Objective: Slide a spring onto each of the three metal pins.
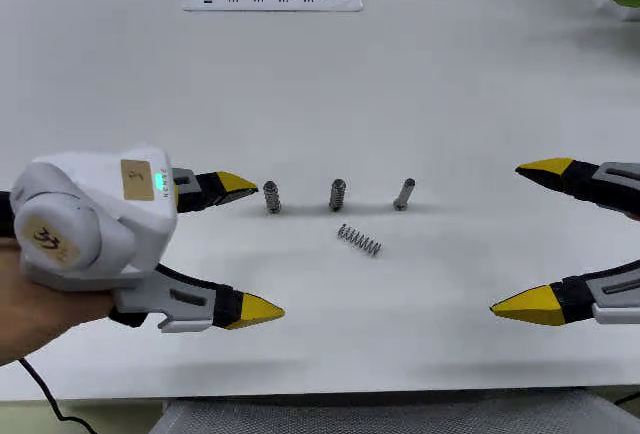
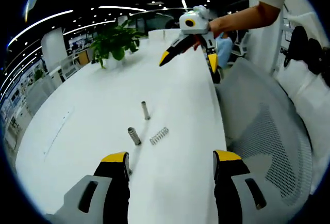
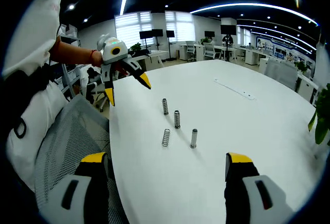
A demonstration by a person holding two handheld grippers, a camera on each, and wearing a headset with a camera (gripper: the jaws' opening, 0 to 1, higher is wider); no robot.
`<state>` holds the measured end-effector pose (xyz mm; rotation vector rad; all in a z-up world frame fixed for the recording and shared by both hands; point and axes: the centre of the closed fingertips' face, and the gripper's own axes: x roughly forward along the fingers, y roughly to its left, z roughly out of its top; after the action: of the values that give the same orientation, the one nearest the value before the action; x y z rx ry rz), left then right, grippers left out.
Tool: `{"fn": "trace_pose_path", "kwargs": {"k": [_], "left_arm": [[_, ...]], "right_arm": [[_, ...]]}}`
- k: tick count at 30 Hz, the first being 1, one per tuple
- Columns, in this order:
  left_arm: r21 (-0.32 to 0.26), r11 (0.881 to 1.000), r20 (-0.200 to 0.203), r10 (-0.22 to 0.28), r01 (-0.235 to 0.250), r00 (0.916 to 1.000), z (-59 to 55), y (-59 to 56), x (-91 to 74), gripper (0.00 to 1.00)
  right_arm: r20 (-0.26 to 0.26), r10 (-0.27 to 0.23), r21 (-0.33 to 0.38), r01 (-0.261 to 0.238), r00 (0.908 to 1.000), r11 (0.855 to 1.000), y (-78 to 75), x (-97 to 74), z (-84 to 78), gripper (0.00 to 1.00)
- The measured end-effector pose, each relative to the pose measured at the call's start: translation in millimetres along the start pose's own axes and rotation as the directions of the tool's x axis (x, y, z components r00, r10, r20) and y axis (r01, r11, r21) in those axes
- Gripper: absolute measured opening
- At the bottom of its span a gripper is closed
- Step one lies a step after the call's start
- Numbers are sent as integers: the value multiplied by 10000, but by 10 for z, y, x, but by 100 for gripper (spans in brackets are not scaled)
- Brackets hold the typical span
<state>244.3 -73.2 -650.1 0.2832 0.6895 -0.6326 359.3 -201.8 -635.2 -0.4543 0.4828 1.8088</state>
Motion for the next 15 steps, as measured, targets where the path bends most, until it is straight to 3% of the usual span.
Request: {"fn": "trace_pose_path", "kwargs": {"k": [4, 7, 9, 11, 15], "left_arm": [[415, 9987, -324, -285, 298, 9991, 38, 8, 245, 60], [753, 9966, -933, -273, 344, 9953, -11, 61, 437, 50], [950, 9947, -1124, -275, 383, 9933, -19, 76, 571, 48], [1300, 9907, -1714, -179, 406, 9850, -93, 108, 665, 46], [1456, 9882, -2098, -168, 482, 9776, -121, 119, 853, 42]], "right_arm": [[171, -201, 178, 198, 9997, 9996, -7, -71, -61, 94], [167, -306, 239, 302, 9994, 9993, -64, -110, -170, 93], [191, -370, 291, 364, 9991, 9989, -81, -141, -206, 93], [277, -450, 382, 439, 9986, 9983, -99, -170, -219, 93], [330, -647, 476, 631, 9974, 9969, -80, -195, -226, 92]]}}
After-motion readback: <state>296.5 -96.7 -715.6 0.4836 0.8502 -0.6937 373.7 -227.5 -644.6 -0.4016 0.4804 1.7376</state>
